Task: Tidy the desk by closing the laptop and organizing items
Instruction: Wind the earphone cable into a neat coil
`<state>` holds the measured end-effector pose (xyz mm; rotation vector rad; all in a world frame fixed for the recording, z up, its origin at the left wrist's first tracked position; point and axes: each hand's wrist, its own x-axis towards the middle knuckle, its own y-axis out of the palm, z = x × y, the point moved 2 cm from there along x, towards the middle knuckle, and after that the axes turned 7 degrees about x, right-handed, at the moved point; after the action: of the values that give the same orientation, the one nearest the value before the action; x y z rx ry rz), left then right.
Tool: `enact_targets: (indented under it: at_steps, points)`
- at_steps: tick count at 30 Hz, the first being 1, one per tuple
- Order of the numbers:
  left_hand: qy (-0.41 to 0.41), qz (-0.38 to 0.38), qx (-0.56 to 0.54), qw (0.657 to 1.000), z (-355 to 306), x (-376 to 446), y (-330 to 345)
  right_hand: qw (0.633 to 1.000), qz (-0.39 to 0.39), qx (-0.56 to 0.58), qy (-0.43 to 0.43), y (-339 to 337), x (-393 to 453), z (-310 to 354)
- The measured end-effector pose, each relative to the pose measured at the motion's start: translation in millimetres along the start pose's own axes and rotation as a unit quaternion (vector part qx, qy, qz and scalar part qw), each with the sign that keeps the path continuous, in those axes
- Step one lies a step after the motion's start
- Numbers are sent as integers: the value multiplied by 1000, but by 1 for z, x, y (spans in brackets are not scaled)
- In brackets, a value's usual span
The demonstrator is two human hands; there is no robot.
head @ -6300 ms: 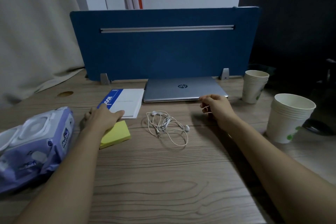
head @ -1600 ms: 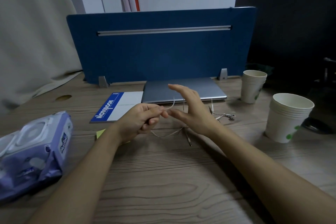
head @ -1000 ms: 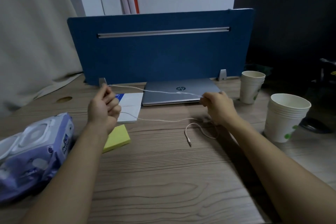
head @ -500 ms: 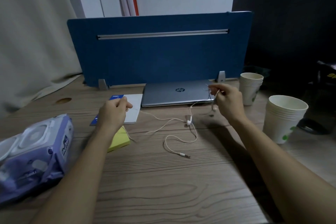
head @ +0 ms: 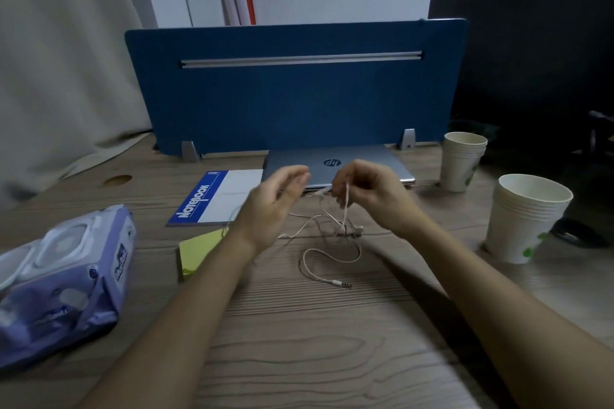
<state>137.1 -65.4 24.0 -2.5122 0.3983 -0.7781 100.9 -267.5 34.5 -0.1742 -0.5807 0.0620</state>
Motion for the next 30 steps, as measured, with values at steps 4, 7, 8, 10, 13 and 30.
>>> enact_targets:
  at_steps: [4, 7, 8, 10, 13, 30]
  points:
    - [-28, 53, 2, 998, 2, 0, 13, 998, 41, 36, 4, 17, -3, -2]
    - [-18, 81, -22, 996, 1, -3, 16, 996, 26, 78, 18, 17, -1, -2]
    - [-15, 81, -24, 996, 0, -3, 15, 995, 17, 93, 23, 16, -1, -3]
    - [-9, 64, -1, 998, 0, -3, 11, 994, -4, 108, 24, 12, 1, -4]
    - [-12, 29, 22, 999, 2, 0, 5, 994, -36, 98, 18, 7, 3, -5]
    - [60, -120, 129, 983, 17, 6, -27, 867, -92, 475, 121, -21, 6, 14]
